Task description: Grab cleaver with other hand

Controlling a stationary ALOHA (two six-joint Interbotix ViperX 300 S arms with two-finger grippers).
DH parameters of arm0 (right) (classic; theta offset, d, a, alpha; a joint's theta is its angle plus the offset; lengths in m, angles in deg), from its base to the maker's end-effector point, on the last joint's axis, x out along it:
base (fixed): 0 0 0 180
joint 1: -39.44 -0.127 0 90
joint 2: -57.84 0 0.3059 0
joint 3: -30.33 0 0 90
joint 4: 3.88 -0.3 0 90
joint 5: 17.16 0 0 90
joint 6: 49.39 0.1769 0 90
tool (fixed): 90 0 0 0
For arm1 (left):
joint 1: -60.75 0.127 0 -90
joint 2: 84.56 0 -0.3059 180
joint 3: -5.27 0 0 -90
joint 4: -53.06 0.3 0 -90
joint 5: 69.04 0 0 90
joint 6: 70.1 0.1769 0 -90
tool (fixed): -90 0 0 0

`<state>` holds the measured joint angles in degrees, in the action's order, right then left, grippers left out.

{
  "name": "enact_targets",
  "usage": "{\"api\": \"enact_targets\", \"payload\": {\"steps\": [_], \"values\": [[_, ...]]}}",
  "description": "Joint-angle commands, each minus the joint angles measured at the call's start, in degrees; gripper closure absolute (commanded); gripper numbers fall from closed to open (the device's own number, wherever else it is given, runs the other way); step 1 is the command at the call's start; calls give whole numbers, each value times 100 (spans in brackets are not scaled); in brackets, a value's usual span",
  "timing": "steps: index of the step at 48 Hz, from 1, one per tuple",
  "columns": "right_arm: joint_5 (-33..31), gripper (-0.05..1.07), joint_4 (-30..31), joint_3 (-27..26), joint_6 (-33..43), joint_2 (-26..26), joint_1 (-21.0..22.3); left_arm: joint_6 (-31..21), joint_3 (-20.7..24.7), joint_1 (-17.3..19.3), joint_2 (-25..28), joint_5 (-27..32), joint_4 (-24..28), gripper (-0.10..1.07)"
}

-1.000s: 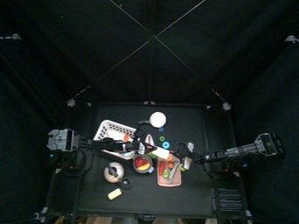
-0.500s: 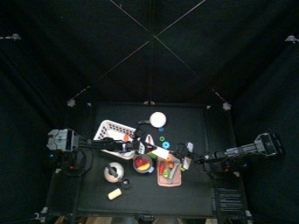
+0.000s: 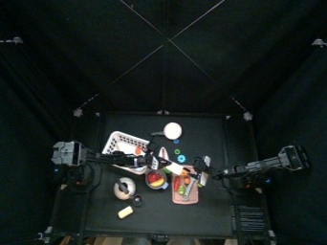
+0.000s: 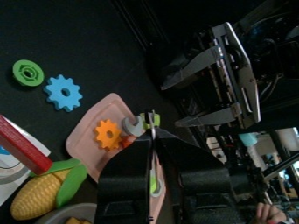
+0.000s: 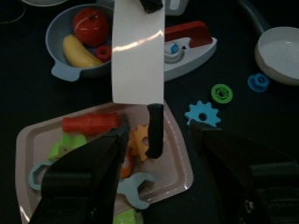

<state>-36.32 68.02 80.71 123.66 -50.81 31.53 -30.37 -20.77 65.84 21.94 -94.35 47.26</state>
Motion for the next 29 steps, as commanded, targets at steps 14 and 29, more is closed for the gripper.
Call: {"api": "enact_targets", "payload": {"steps": [14, 29], "values": [[9, 12, -9, -53, 0, -35, 9, 18, 0, 35, -97, -62, 18, 50], [0, 12, -9, -35, 0, -35, 0, 44, -360, 44, -571, -457, 26, 50]]}}
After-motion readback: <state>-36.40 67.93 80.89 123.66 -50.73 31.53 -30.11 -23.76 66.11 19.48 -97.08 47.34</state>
